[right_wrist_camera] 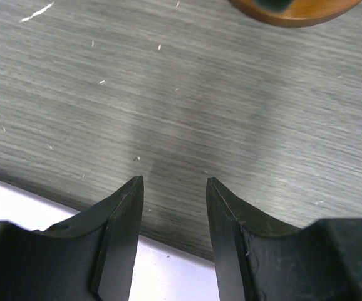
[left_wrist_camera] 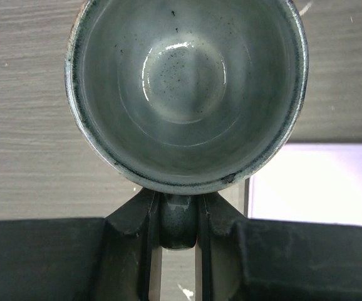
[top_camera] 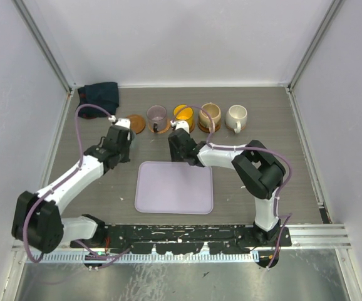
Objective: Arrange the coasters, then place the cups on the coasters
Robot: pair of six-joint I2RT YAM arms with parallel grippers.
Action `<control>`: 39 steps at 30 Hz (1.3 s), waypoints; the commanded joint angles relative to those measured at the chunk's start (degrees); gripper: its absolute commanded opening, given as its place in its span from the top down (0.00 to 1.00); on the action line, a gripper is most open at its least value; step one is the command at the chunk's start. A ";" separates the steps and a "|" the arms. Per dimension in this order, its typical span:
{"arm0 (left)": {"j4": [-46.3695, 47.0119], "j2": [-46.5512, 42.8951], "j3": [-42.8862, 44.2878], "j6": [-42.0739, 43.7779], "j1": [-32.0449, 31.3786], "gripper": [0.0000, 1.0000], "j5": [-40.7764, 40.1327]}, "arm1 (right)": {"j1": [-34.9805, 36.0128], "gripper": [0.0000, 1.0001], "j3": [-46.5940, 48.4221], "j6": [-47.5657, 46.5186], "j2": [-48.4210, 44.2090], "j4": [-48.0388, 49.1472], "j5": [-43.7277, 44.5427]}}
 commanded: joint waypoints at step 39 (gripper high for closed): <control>8.52 39.68 38.81 -0.19 10.82 0.95 8.77 | 5.17 0.50 0.69 4.27 2.11 -4.72 3.70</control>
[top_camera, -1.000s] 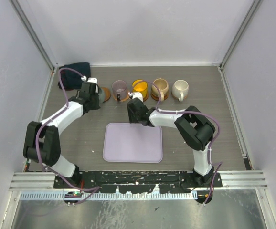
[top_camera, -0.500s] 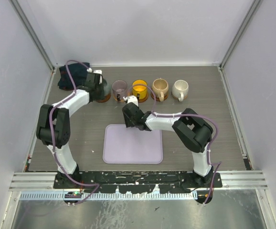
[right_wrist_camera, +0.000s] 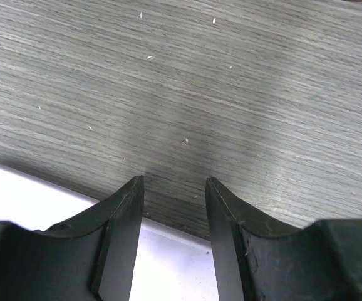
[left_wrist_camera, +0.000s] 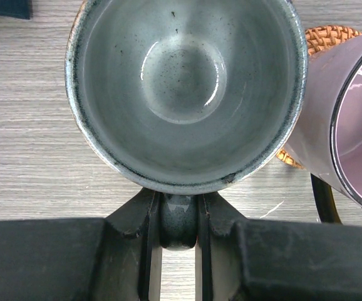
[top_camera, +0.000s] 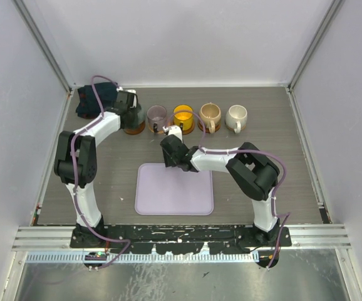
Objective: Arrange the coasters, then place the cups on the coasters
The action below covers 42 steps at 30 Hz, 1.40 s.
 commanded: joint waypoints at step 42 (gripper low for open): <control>-6.48 1.77 7.97 -1.61 1.79 0.70 1.59 | 0.18 0.50 -1.32 3.16 0.20 -5.10 0.64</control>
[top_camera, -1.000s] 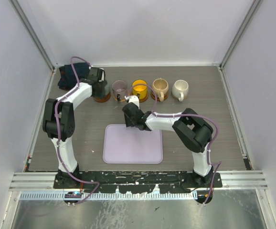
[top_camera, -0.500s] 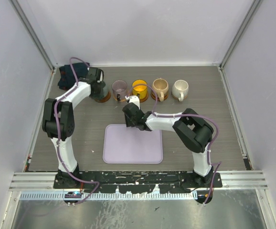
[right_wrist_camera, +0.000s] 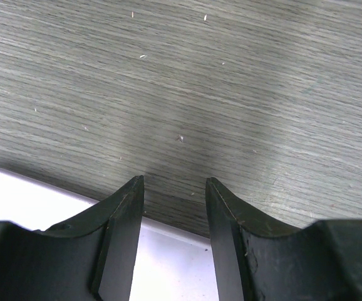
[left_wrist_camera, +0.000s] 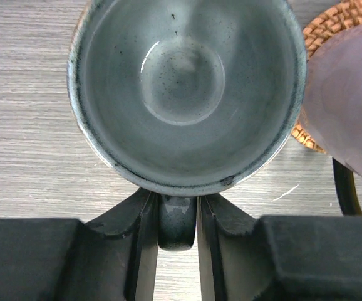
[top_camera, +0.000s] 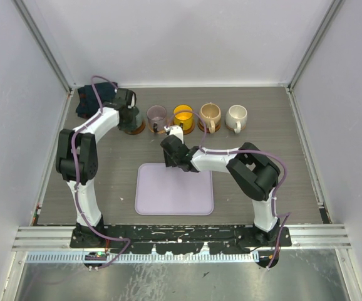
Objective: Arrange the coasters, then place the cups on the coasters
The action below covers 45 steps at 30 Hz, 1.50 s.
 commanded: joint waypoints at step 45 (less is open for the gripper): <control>11.41 -24.64 -12.56 0.26 0.30 0.02 0.20 | 1.13 0.50 -2.75 2.73 -3.99 -6.27 1.82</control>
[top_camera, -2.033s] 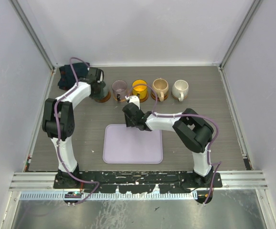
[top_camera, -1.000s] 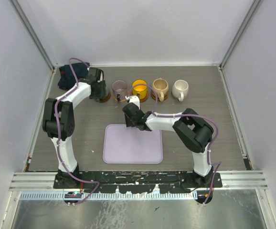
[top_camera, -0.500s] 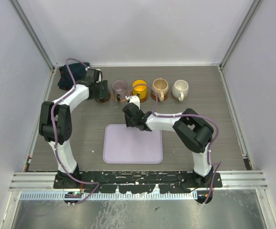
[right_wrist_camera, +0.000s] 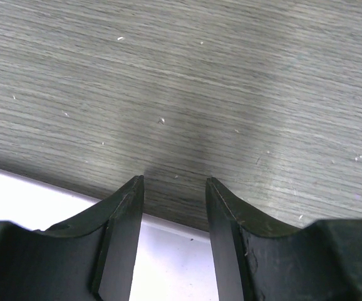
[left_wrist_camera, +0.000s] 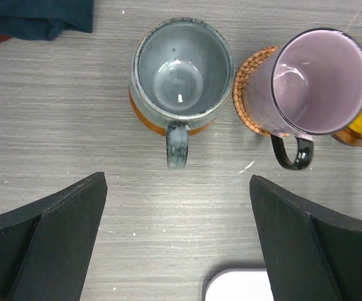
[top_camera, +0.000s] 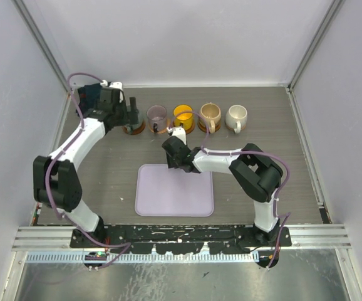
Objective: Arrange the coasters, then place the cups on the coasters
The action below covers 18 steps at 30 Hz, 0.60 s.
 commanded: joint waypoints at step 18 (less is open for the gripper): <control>-0.31 -19.65 -10.65 1.51 0.34 0.02 1.65 | -0.34 0.46 6.71 -9.52 -11.29 -4.37 15.24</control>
